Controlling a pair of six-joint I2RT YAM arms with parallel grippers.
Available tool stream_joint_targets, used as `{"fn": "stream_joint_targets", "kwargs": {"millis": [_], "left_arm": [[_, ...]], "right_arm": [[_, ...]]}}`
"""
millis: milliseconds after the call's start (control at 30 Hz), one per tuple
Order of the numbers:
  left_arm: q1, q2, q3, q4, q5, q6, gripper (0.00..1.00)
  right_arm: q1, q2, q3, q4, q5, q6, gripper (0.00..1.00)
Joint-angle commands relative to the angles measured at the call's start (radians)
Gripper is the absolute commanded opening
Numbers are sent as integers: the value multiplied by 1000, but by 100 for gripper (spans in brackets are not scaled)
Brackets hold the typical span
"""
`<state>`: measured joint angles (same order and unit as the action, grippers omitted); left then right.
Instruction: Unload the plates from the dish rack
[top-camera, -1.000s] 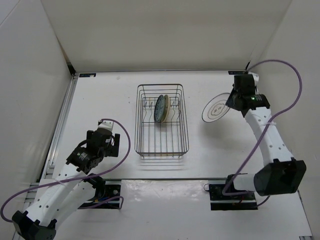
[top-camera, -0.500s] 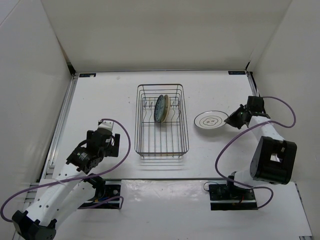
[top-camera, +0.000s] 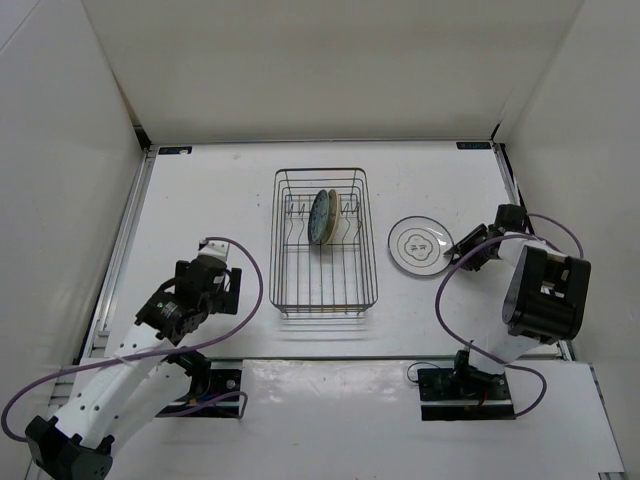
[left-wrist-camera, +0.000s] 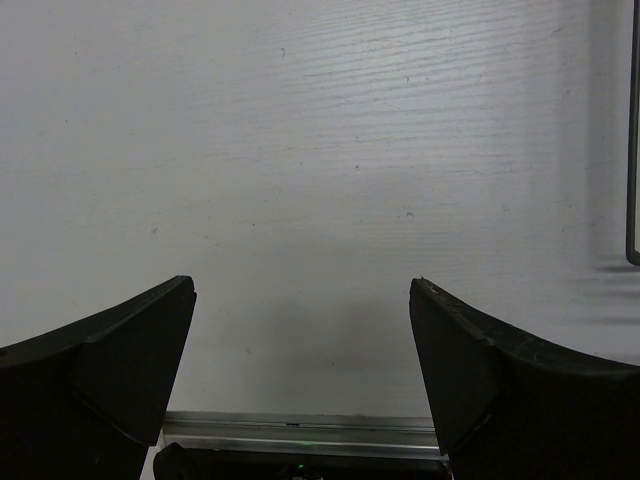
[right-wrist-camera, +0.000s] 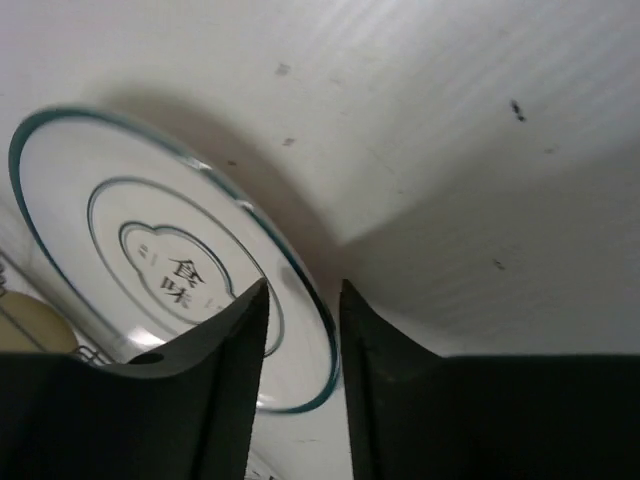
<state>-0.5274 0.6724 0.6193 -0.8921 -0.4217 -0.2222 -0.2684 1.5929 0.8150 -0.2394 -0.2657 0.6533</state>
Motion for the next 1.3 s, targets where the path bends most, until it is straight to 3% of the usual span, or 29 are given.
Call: {"fn": "stream_joint_targets", "kwargs": {"millis": [0,300,567,633,900,1100,1267], "left_arm": [[-3,0,30,-11,6,0,100],[-2,4,30,-14,3,-6,100],[-5,1,31,-8,1,-3,100],[-3,3,33,-10,8,-2,100],[-5,9,34,-8,17,-2,100],[-5,12,36,-10,21,-2,100],[-3,10,34,-7,24,-3,100]], "right_arm": [[-3,35,52,-101,31,-24,40],[-3,3,130,-190,63,-44,49],[26,-232,214,-212,109,-46,49],[55,-275,240,-190,62,-52,42],[336,-271,410,-182,69,-121,40],[596,-13,740,-360,172,-244,39],[684,85,812,-367,223,-247,39]]}}
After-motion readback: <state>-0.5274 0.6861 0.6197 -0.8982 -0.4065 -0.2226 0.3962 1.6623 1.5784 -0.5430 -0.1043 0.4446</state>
